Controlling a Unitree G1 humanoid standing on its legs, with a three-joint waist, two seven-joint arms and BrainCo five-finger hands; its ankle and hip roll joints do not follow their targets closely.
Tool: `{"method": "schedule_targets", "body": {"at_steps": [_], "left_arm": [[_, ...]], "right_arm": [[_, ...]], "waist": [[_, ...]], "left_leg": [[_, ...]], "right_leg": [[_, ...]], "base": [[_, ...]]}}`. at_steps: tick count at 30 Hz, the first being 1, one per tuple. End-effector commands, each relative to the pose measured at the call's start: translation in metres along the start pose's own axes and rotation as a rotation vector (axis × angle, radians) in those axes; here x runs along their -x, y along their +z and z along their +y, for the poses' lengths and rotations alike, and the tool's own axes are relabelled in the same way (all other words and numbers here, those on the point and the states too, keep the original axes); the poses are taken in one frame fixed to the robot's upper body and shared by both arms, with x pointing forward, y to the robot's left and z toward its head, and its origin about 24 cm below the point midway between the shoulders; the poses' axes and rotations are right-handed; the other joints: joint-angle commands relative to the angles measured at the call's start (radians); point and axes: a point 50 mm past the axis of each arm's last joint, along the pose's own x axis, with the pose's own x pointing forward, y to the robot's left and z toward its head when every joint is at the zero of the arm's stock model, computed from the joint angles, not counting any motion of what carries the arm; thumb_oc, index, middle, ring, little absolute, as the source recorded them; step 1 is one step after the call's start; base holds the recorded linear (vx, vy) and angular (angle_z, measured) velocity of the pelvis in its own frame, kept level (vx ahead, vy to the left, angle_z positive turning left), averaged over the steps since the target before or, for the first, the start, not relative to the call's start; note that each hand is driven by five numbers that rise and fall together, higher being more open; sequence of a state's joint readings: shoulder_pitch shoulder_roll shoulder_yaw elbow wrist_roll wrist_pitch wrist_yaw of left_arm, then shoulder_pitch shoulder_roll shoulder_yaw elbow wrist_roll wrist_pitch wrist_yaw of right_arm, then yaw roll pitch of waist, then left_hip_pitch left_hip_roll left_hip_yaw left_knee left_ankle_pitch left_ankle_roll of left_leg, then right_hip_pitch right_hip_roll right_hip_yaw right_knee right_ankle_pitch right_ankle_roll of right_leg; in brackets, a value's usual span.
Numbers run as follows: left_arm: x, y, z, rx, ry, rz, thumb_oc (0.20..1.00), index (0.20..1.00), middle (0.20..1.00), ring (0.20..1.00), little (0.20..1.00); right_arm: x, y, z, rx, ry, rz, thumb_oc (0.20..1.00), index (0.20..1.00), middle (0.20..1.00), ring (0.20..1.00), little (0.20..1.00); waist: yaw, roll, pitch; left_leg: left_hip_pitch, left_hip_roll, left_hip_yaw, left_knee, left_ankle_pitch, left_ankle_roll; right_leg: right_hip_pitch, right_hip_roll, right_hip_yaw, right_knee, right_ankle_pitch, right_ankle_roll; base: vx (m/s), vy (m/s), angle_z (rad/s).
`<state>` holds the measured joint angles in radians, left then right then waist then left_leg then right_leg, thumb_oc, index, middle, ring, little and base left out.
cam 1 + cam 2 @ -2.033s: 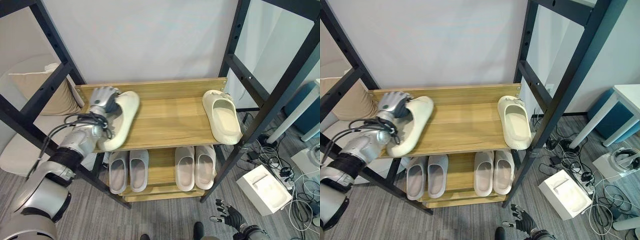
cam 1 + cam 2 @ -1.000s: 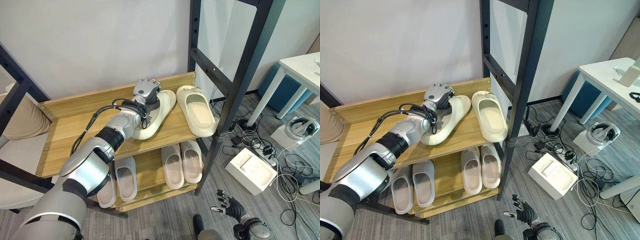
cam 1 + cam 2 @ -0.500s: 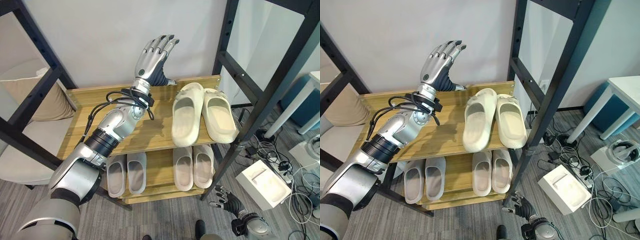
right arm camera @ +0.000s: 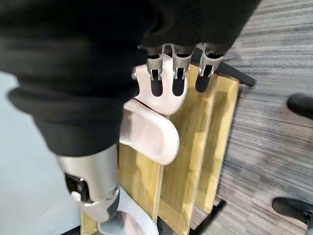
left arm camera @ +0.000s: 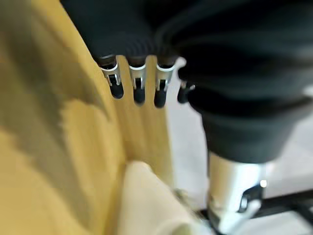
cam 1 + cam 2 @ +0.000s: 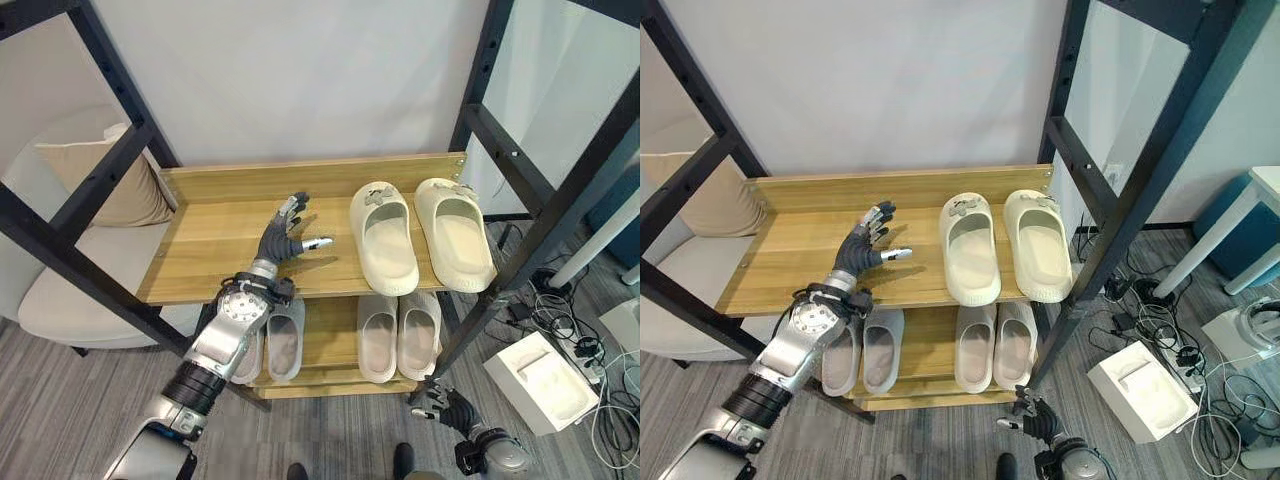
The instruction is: Arrange the slippers neatly on the shoe rack.
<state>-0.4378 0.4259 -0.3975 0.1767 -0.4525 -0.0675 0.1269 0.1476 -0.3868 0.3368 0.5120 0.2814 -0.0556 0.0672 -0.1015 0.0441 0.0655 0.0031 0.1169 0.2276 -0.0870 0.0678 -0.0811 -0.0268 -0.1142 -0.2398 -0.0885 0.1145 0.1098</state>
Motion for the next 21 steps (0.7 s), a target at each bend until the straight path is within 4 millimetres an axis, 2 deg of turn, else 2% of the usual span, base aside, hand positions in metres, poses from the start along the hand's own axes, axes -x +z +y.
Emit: {"method": "schedule_targets", "body": {"at_steps": [1, 5, 14, 17, 19, 20, 21], "left_arm": [[-0.029, 0.022, -0.004, 0.157, -0.036, -0.038, 1.0, 1.0, 1.0, 1.0, 1.0], [-0.034, 0.022, -0.023, 0.301, -0.077, -0.006, 1.0, 1.0, 1.0, 1.0, 1.0], [-0.046, 0.031, -0.05, 0.308, -0.144, -0.001, 1.0, 1.0, 1.0, 1.0, 1.0], [-0.049, 0.034, -0.046, 0.264, -0.094, -0.023, 1.0, 1.0, 1.0, 1.0, 1.0], [-0.051, 0.038, -0.036, 0.16, -0.014, -0.062, 1.0, 1.0, 1.0, 1.0, 1.0], [-0.049, 0.046, -0.025, 0.123, 0.08, -0.125, 1.0, 1.0, 1.0, 1.0, 1.0], [-0.049, 0.046, -0.025, 0.123, 0.081, -0.125, 1.0, 1.0, 1.0, 1.0, 1.0]], "right_arm": [[-0.007, 0.021, 0.005, 0.029, 0.025, -0.079, 1.0, 1.0, 1.0, 1.0, 1.0], [-0.007, 0.022, 0.007, 0.046, 0.038, -0.072, 1.0, 1.0, 1.0, 1.0, 1.0], [-0.006, 0.017, 0.012, 0.069, 0.071, -0.046, 1.0, 1.0, 1.0, 1.0, 1.0], [-0.006, 0.015, 0.012, 0.07, 0.07, -0.04, 1.0, 1.0, 1.0, 1.0, 1.0], [-0.007, 0.016, 0.013, 0.064, 0.068, -0.049, 1.0, 1.0, 1.0, 1.0, 1.0], [-0.009, 0.02, 0.013, 0.062, 0.058, -0.068, 1.0, 1.0, 1.0, 1.0, 1.0], [-0.009, 0.02, 0.013, 0.063, 0.058, -0.068, 1.0, 1.0, 1.0, 1.0, 1.0]], "waist": [[-0.023, -0.035, 0.003], [-0.035, -0.033, 0.002], [-0.053, -0.029, -0.002], [-0.05, -0.029, -0.001], [-0.045, -0.03, 0.0], [-0.04, -0.032, 0.003], [-0.041, -0.032, 0.003]], "left_leg": [[0.02, 0.012, -0.002, 0.0, 0.007, -0.036], [0.022, 0.014, 0.004, 0.0, 0.008, -0.037], [0.029, 0.012, 0.011, 0.0, 0.004, -0.037], [0.029, 0.011, 0.012, 0.0, 0.004, -0.036], [0.029, 0.01, 0.01, 0.0, 0.004, -0.035], [0.026, 0.01, 0.005, 0.0, 0.004, -0.034], [0.027, 0.01, 0.004, 0.0, 0.004, -0.034]], "right_leg": [[0.046, -0.021, 0.023, 0.001, -0.029, 0.077], [0.041, -0.02, 0.031, 0.001, -0.027, 0.077], [0.04, -0.021, 0.038, 0.001, -0.027, 0.078], [0.04, -0.021, 0.039, 0.001, -0.027, 0.079], [0.042, -0.022, 0.037, 0.001, -0.028, 0.078], [0.042, -0.023, 0.032, 0.001, -0.028, 0.076], [0.042, -0.023, 0.031, 0.001, -0.029, 0.076]], "base": [[0.0, 0.0, 0.0], [0.0, 0.001, -0.1], [0.0, 0.0, -0.02], [0.0, 0.0, 0.0], [0.0, 0.0, 0.0], [-0.02, -0.008, -0.03], [-0.03, -0.011, -0.03]]}}
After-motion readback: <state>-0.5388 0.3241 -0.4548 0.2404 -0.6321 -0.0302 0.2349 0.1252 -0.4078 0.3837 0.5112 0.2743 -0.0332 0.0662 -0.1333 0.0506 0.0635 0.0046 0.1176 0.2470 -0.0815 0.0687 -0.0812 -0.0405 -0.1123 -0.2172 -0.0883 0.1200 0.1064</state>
